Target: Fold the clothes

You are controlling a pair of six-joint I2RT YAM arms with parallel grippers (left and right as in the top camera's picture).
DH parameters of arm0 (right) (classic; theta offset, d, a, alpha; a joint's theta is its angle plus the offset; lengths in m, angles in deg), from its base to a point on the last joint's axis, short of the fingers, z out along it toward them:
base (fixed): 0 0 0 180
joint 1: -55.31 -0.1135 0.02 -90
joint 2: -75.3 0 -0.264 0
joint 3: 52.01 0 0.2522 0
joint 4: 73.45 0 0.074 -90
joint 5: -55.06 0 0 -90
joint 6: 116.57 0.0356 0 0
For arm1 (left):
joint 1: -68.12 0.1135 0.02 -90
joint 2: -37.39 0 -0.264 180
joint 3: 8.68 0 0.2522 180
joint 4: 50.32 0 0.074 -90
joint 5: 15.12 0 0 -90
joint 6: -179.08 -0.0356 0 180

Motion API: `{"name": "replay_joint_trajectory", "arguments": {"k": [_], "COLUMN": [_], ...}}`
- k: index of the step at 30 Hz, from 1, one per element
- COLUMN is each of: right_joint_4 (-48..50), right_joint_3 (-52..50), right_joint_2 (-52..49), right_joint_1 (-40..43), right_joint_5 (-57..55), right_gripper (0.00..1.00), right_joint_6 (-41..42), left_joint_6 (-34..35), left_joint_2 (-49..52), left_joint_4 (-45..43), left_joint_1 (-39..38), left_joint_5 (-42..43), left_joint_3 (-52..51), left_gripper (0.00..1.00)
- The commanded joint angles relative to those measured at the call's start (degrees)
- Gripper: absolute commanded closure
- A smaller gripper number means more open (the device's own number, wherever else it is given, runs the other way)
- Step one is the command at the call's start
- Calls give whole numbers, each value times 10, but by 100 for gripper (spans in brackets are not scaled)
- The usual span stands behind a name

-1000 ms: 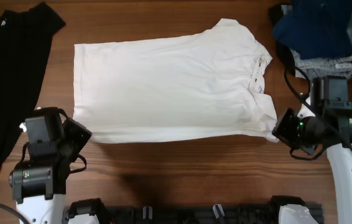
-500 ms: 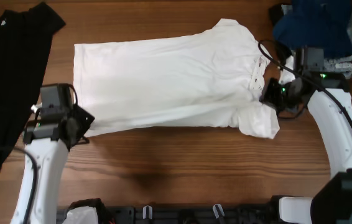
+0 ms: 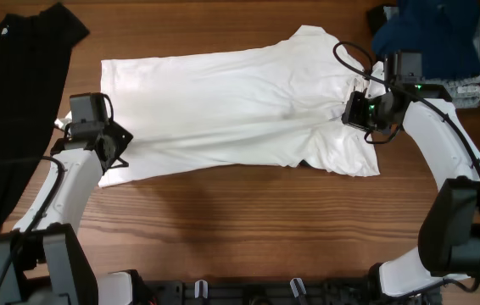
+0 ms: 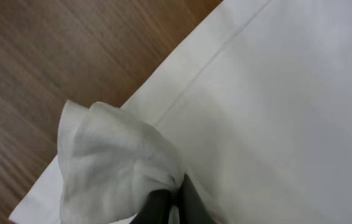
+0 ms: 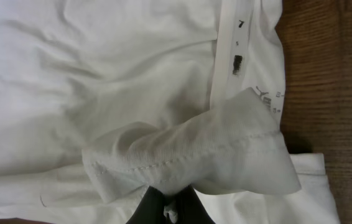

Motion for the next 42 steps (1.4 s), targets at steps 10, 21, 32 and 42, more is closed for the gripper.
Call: {"name": "replay_joint_trajectory", "arguments": {"k": [10,21,32,42], "right_joint_4": [18,39,-139,-103], "right_joint_3": [11,20,268,299], "right_joint_2": [-16,-16,-17,-62], "right_joint_1": [2,2,-1,-41], "right_joint_5": [-10,-10,-13,-27], "right_gripper": [96,29,19,17], "right_joint_6": [-21,-39,-148,-183], "left_joint_6": [-40,-56,-241,-311], "left_joint_2": [6,6,13,277], "left_joint_4": [-64,-92,160,302], "left_joint_1": [4,13,13,13], "left_joint_5": [-31,-39,1,23], "left_joint_3": [8,8,271,589], "left_gripper": [95,0,0,1]}}
